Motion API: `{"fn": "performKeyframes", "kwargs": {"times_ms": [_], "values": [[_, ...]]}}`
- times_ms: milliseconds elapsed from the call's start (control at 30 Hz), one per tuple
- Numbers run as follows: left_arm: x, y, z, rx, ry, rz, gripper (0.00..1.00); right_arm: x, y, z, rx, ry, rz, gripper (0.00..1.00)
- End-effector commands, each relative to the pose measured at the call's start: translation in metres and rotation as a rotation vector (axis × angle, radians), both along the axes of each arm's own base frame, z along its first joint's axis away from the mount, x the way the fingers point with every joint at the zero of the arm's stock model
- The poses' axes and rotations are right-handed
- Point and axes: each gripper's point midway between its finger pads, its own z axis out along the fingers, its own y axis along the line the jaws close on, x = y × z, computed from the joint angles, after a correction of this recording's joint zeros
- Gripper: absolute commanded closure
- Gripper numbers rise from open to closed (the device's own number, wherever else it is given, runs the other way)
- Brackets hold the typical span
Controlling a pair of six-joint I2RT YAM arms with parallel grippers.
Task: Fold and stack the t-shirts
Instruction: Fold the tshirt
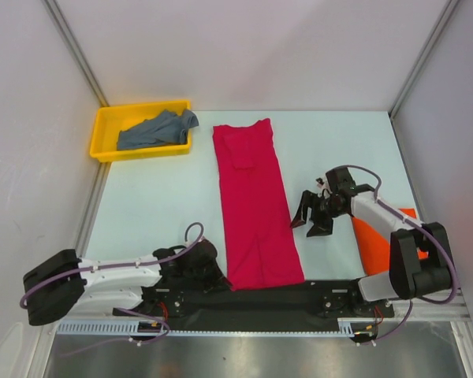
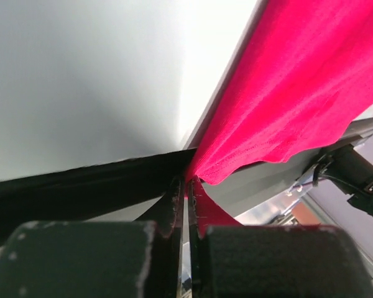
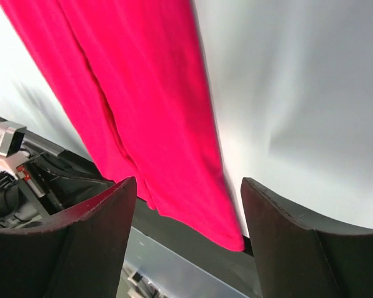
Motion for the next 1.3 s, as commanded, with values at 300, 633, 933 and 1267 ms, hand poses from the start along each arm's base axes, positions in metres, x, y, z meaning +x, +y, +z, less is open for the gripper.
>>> {"fn": "performKeyframes", "kwargs": {"times_ms": [300,633,933,1267], "values": [[0.016,0.018,0.05,-0.041,-0.211,-0.015,0.27,0.151,0.023,0.026,-0.057,-0.204,-0.082,0.27],[0.174,0.038,0.134,0.043,-0.69,0.1,0.34,0.294,0.045,0.019,-0.045,-0.363,-0.066,0.31],[0.365,0.06,0.12,0.246,-0.785,0.023,0.4,0.376,0.06,-0.008,0.084,-0.483,-0.059,0.33],[0.484,0.059,0.09,0.221,-0.858,0.074,0.39,0.416,0.062,-0.032,0.157,-0.524,-0.085,0.44]]}}
